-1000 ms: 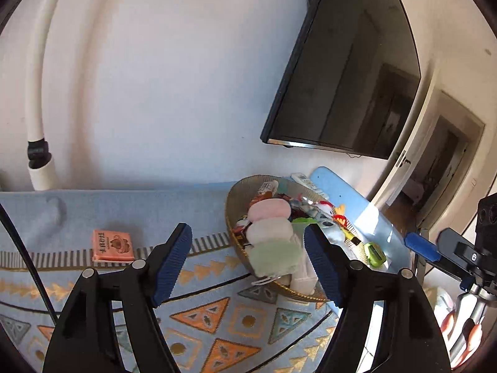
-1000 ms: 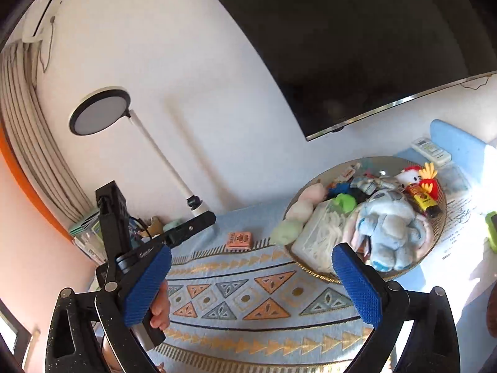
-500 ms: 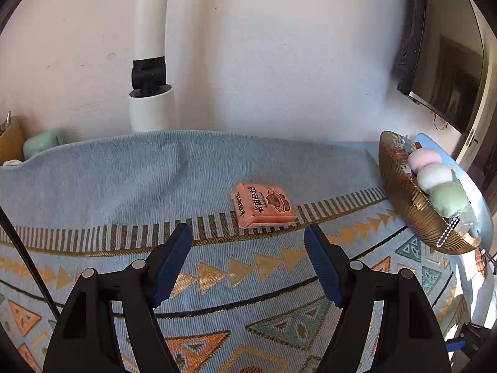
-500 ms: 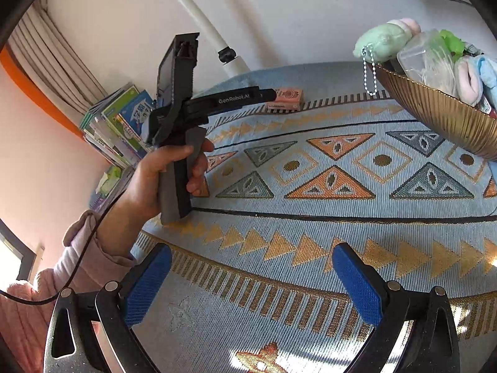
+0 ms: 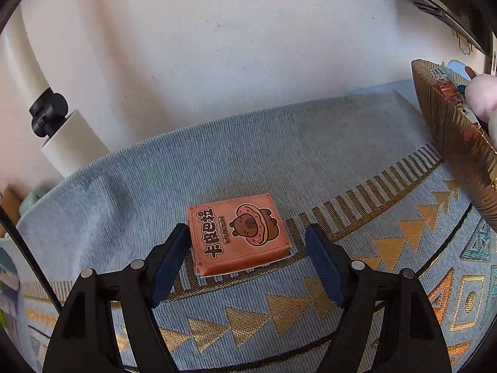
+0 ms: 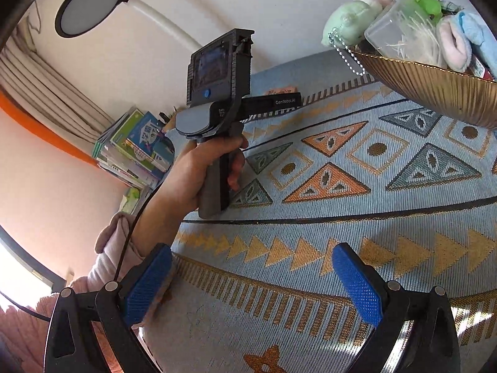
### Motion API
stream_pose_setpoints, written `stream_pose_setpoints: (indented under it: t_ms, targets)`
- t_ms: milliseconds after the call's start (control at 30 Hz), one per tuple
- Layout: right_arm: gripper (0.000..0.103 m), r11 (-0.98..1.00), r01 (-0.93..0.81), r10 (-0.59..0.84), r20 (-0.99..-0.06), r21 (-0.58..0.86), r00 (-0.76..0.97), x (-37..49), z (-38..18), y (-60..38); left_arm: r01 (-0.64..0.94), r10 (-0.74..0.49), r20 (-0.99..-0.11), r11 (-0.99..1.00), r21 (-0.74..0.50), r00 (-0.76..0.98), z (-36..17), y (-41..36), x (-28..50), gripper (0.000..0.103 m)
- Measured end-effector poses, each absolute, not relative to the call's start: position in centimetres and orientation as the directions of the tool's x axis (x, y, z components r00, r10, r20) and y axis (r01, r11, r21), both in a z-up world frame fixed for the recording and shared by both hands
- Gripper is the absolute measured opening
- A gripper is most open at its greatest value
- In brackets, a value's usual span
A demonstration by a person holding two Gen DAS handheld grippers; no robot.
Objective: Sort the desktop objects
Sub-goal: 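Grasp the orange printed box with the left tool, then carry the orange box into the golden basket and release it with the left tool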
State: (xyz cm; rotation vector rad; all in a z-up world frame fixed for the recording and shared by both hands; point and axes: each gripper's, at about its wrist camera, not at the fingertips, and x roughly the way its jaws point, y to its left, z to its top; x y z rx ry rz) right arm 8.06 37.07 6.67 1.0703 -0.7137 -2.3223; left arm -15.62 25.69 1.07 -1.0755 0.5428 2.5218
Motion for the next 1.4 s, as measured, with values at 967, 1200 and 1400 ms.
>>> stream_pose_setpoints:
  t_ms: [967, 1200, 1400]
  targets:
    - [0.103, -0.898, -0.127, 0.001, -0.288, 0.42, -0.958, 19.0, 22.0, 50.9, -0.624, 0.559, -0.496, -0.781, -0.044, -0.665, 19.9, 29.0, -1.2, 0.057]
    - [0.103, -0.827, -0.2, 0.069, -0.258, 0.525, -0.964, 20.2, 22.9, 56.5, -0.698, 0.649, -0.471, -0.71, -0.094, -0.597, 21.0, 35.9, -1.3, 0.057]
    - [0.103, -0.831, -0.219, 0.057, -0.313, 0.511, -0.948, 19.4, 21.5, 57.1, -0.689, 0.631, -0.527, -0.716, -0.113, -0.569, 17.5, 40.7, -4.5, 0.057]
